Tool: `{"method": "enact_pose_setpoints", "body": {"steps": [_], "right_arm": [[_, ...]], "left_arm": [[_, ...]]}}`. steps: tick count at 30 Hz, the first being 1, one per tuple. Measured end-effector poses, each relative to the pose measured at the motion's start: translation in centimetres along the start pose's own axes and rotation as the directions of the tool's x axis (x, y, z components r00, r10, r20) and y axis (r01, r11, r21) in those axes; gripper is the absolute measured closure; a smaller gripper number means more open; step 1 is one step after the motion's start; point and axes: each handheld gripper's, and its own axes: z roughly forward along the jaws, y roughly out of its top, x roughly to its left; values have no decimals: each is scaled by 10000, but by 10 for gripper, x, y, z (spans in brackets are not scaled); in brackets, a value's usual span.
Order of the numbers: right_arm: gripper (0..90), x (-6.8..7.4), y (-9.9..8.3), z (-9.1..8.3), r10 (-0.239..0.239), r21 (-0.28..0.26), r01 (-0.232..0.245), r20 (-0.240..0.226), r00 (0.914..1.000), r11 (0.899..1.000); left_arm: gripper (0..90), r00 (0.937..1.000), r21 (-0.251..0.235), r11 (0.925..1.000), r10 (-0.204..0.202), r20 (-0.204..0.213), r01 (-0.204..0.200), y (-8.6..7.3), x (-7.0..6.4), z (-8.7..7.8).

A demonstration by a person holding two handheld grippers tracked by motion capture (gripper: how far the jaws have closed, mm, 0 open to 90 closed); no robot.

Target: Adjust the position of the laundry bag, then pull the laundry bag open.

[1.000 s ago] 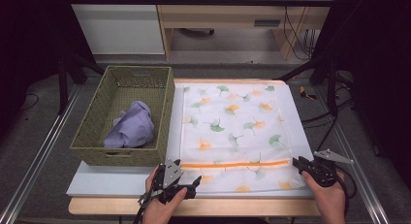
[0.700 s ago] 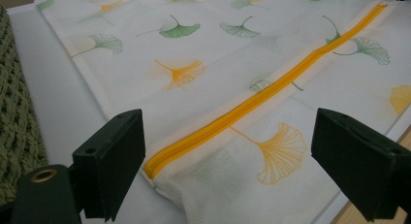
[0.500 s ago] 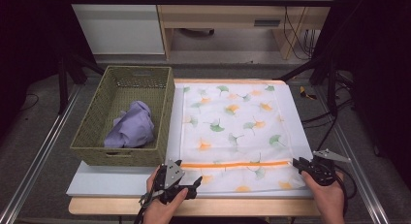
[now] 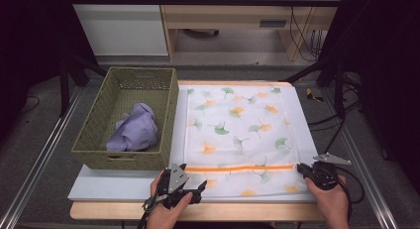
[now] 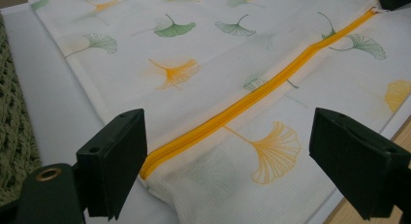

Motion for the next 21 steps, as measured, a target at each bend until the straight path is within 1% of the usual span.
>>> {"method": "enact_pose_setpoints", "body": {"steps": [2,4,5,6,8,11,12,14,15,17,18,21], "right_arm": [[841,1,1,-1,-141,1,141,-6,9999,9999],[845,3,3,-5,-253,-325,250,-106,9996,9992],[845,3,3,-5,-253,-325,250,-106,9996,9992],[846,3,4,-7,-358,-485,355,-53,9993,9982],[847,5,7,-12,-487,-904,476,-93,9988,9948],[847,9,11,-22,-517,-1547,485,-170,9985,9868],[847,10,11,-23,-532,-1674,496,-173,9984,9846],[847,11,14,-28,-531,-1829,475,-259,9983,9820],[847,12,15,-29,-583,-1910,533,-207,9981,9801],[847,14,17,-31,-566,-1883,501,-293,9980,9808],[848,15,20,-33,-639,-1968,562,-327,9974,9788],[847,15,22,-35,-644,-2039,549,-400,9971,9775]], "left_arm": [[138,10000,5,10000,-2,-7,2,0,0,0],[138,10000,21,10000,-1,-9,1,0,0,0],[138,10000,25,10000,-5,-7,5,0,0,0],[139,10000,26,10000,-22,-3,22,0,0,0],[141,10000,50,10000,-27,5,27,0,1,0],[147,9999,-34,9999,-108,-46,108,1,2,-2],[150,9999,-77,9999,-99,-68,99,2,2,-3],[151,10000,-97,9999,-52,-42,52,5,2,-5],[154,10000,-113,9999,-43,37,44,6,2,-6],[160,10000,-161,9999,-56,74,57,9,2,-8],[161,9999,-236,9997,-75,129,78,10,2,-9],[163,9997,-266,9996,46,239,-40,15,0,-11]]}}
